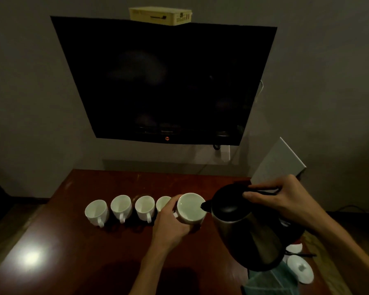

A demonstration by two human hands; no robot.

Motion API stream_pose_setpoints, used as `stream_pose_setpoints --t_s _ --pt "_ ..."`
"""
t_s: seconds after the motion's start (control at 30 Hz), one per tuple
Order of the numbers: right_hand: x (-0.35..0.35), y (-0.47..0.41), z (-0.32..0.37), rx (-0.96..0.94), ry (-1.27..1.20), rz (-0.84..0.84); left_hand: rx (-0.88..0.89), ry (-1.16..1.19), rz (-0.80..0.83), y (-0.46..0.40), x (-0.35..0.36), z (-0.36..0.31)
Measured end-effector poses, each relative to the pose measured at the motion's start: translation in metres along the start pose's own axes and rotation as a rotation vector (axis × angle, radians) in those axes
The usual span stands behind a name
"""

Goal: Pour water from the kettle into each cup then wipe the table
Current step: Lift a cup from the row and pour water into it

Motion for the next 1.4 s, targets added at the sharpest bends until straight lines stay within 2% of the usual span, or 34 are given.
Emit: stream_pose_setpoints --t_s 1.1,1.4 --pt "0.003 0.0 -0.007 -0.016 -0.033 -0.01 0.019 0.007 -0.008 -0.001 0.001 0.003" --pt "0.01 0.005 -0.02 0.02 -0.162 -0.063 0.019 0.022 -0.026 -0.001 0.001 0.005"
Point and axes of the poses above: each hand's wrist, its own y-axis away from the middle knuckle, its own x-axis out of the palm, z = x × y, the point moved 5 cm from there along -y, towards the middle knuckle, and after that the axes turned 5 degrees about y, right-handed, at the moved point
